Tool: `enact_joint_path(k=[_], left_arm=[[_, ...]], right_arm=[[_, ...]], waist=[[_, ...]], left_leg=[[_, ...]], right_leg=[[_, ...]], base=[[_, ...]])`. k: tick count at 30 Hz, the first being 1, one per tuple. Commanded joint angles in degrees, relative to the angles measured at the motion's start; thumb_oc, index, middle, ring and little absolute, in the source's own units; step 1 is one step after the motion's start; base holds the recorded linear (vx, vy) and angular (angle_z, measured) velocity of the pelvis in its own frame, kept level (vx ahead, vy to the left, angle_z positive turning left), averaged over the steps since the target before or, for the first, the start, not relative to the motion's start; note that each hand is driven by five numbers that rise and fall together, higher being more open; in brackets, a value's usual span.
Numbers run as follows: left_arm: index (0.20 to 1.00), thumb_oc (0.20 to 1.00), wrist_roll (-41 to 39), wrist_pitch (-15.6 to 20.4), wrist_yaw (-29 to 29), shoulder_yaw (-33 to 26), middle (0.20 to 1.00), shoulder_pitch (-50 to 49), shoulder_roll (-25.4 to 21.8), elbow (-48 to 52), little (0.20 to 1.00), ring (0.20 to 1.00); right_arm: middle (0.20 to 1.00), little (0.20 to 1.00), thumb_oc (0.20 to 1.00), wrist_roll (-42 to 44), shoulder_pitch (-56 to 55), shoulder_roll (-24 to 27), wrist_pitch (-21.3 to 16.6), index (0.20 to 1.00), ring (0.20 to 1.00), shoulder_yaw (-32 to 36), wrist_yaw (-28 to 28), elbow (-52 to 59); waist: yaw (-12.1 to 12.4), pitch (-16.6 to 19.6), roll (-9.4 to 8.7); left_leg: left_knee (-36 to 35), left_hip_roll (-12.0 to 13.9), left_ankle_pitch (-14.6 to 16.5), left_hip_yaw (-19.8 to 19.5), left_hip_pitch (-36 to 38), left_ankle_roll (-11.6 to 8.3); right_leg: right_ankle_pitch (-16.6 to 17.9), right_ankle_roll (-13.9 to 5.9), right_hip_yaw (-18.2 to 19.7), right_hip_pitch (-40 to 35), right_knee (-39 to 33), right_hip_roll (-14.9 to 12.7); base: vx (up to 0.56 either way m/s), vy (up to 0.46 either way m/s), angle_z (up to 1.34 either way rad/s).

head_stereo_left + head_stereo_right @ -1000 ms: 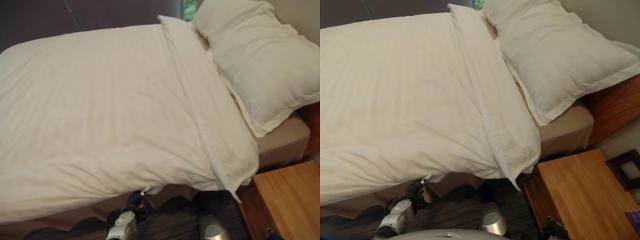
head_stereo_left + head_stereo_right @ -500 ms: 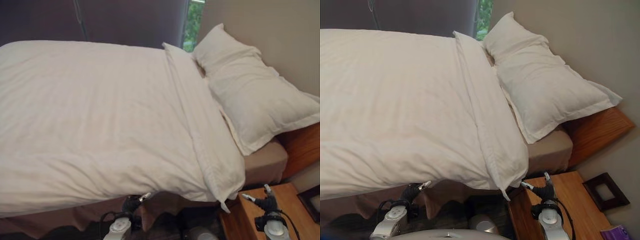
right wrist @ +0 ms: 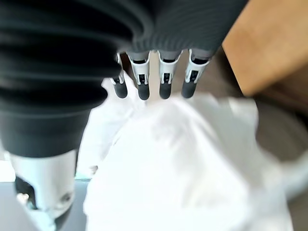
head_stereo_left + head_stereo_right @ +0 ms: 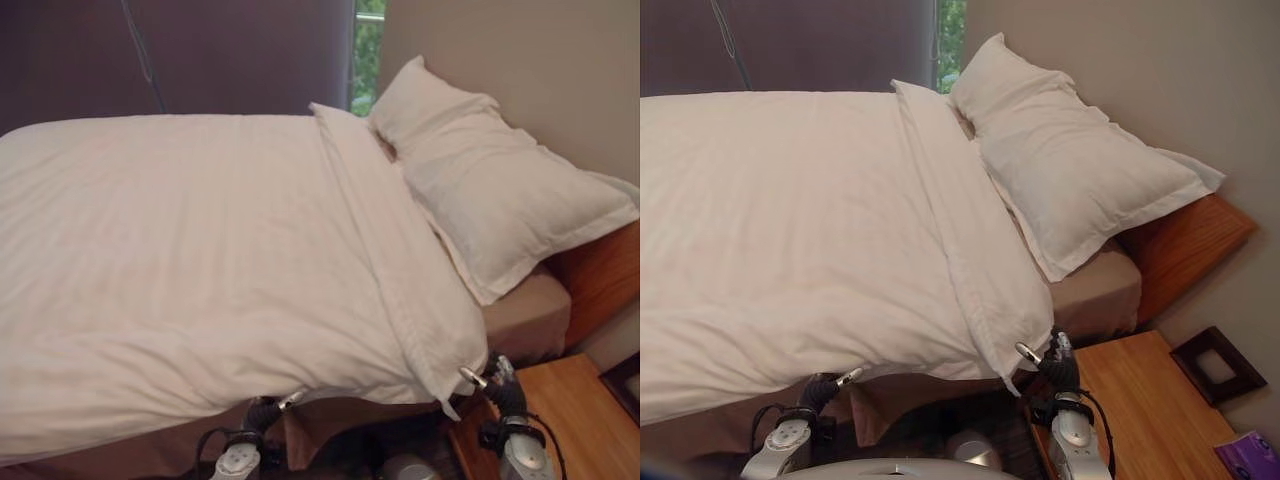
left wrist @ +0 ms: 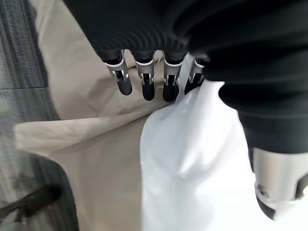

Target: Making the bed.

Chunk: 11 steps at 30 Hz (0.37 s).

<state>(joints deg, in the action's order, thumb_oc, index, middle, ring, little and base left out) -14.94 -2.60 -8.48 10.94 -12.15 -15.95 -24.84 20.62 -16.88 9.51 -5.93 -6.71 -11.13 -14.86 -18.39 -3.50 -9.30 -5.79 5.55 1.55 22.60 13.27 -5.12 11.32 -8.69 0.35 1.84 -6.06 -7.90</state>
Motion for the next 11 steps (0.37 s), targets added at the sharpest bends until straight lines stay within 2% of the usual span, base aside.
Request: enact_joint_path(k=[1, 11], left_arm=[[1.000, 1.000, -0.7, 6.0, 2.9, -0.5, 1.000, 3.9, -0.4, 7.8, 1.000, 1.000], [1.000, 1.000, -2.3, 6.2, 5.0, 0.8, 1.000, 2.6, -0.5, 5.9, 1.000, 1.000]], right_arm=[[1.000, 1.000, 1.000, 7.5, 5.5, -0.4, -4.2, 1.000, 1.000, -2.3, 3.1, 1.1], [1.000, 1.000, 1.000, 8.8, 7.4, -0.6, -4.2, 1.000, 1.000, -5.7, 4.8, -1.4]], waist=[[-0.3, -2.1, 1.07], [1.6, -3.1, 1.14]], left_leg=[[0.8, 1.6, 4.8, -1.3, 0.5, 1.56], [0.8, 1.8, 4.3, -2.4, -0.2, 1.48]], right_leg=[[-5.4, -3.22, 0.1, 1.6, 3.4, -3.5], [-5.4, -3.06, -0.5, 1.3, 3.3, -3.7]], base=[[-0.02, 0.006, 0.03], [-0.02, -0.002, 0.05]])
